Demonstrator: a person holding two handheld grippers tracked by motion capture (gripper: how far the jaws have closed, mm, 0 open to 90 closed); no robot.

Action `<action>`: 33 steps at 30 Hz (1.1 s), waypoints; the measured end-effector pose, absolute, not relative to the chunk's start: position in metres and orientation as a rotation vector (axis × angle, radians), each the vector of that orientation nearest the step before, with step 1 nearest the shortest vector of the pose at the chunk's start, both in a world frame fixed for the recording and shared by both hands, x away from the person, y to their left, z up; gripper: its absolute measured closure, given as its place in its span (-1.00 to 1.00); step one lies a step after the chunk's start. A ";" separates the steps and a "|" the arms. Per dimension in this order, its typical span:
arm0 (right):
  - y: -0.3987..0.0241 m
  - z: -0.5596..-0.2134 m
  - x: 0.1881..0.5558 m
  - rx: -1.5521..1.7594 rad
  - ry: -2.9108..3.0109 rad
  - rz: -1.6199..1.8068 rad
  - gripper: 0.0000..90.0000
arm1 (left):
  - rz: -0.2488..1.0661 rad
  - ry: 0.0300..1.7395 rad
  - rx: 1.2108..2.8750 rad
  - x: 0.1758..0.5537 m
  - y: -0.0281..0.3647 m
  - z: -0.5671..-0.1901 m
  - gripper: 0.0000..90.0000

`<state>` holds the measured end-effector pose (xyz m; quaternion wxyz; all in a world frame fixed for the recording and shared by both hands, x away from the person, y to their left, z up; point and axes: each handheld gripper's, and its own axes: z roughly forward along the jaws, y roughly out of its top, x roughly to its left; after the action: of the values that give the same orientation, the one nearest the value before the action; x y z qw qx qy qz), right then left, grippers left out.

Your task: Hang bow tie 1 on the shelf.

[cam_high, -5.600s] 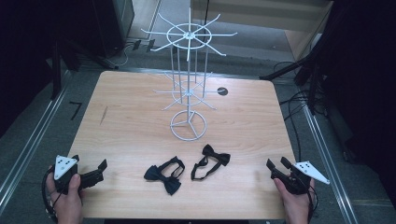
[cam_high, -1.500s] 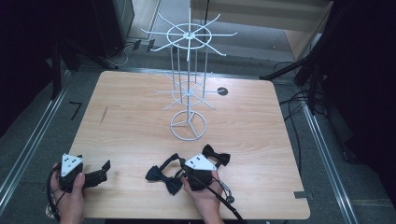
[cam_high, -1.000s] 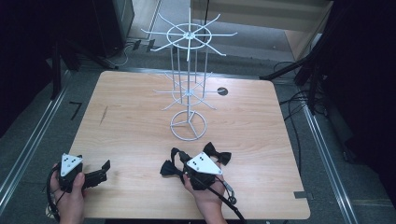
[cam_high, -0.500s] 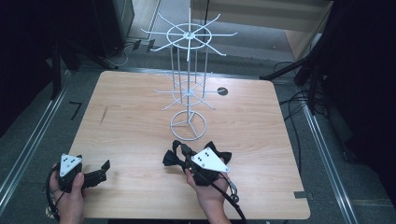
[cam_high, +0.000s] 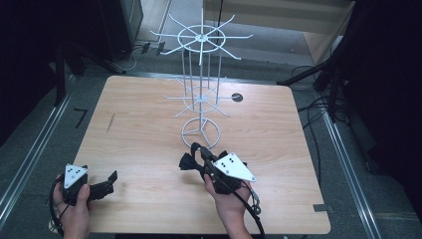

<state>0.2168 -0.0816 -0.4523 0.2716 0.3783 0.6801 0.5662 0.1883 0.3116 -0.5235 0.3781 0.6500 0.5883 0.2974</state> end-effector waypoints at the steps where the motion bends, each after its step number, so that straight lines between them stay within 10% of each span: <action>1: -0.083 -0.451 0.217 1.021 1.827 1.527 1.00 | 0.760 1.503 1.661 0.188 0.312 -0.523 -1.00; 33: -0.084 -0.404 0.226 0.964 1.772 1.560 1.00 | 0.758 1.506 1.657 0.188 0.312 -0.524 -1.00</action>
<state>0.2264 -0.0840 -0.4044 0.2916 0.3615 0.6647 0.5852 0.1884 0.3120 -0.5236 0.3793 0.6487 0.5894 0.2966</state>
